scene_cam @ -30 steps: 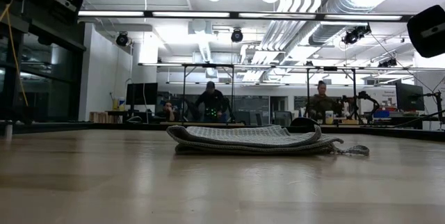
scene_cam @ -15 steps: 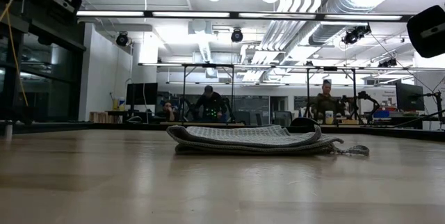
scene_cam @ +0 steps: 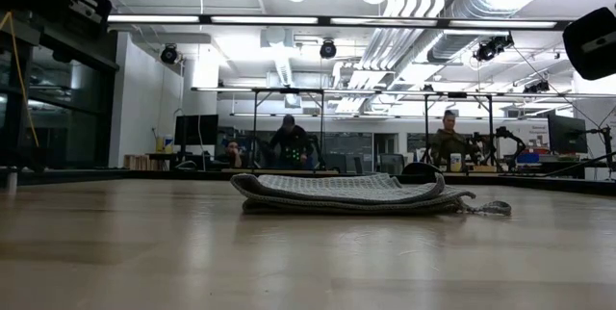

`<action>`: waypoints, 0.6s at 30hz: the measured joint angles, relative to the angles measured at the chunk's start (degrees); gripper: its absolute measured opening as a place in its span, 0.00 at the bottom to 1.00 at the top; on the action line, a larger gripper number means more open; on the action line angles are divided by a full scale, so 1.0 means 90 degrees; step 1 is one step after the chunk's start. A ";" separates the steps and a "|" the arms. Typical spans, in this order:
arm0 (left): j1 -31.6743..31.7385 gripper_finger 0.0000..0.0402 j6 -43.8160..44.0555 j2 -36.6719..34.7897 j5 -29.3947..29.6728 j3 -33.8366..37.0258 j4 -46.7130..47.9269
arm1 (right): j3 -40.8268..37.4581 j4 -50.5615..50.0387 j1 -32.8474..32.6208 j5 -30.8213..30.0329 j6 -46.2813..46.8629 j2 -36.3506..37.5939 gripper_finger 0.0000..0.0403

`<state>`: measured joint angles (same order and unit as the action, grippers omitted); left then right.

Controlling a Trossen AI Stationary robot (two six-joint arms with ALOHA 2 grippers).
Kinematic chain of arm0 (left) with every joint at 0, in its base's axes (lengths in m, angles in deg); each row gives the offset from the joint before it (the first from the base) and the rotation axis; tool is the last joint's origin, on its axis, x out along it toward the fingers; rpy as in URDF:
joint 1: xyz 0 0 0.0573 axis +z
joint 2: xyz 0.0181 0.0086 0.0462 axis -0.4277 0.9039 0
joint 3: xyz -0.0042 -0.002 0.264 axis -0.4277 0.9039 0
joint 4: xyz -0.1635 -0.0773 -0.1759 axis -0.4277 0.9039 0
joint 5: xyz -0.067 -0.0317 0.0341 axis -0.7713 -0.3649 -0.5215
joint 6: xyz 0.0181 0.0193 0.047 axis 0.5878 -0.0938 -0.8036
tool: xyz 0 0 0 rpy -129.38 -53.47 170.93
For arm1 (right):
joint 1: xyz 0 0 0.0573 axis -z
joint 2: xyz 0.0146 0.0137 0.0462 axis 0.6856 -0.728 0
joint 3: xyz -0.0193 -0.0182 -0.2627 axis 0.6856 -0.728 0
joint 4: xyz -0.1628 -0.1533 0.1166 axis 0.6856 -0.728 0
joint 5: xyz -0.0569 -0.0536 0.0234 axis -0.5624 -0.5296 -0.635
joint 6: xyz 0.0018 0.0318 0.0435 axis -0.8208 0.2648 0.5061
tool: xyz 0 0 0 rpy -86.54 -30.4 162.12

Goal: Fold microfiber towels
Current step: Return To Home Position

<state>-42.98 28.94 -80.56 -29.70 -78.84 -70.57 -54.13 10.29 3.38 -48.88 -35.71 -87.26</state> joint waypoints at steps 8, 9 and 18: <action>-0.0001 0.24 -0.0593 -0.0374 -0.0888 0.0459 -0.0502 | -0.0002 0.0002 0.0002 -0.0001 0.0000 -0.0002 0.38; -0.0001 0.24 -0.0598 -0.0493 -0.0935 0.0591 -0.0608 | -0.0002 0.0002 0.0002 -0.0001 0.0000 -0.0002 0.38; -0.0001 0.24 -0.0648 -0.0900 -0.0956 0.1316 -0.1407 | -0.0002 0.0002 0.0002 -0.0003 0.0000 -0.0003 0.38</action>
<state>-42.99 23.10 -88.66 -38.31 -66.99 -83.23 -54.15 10.31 3.40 -48.91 -35.71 -87.29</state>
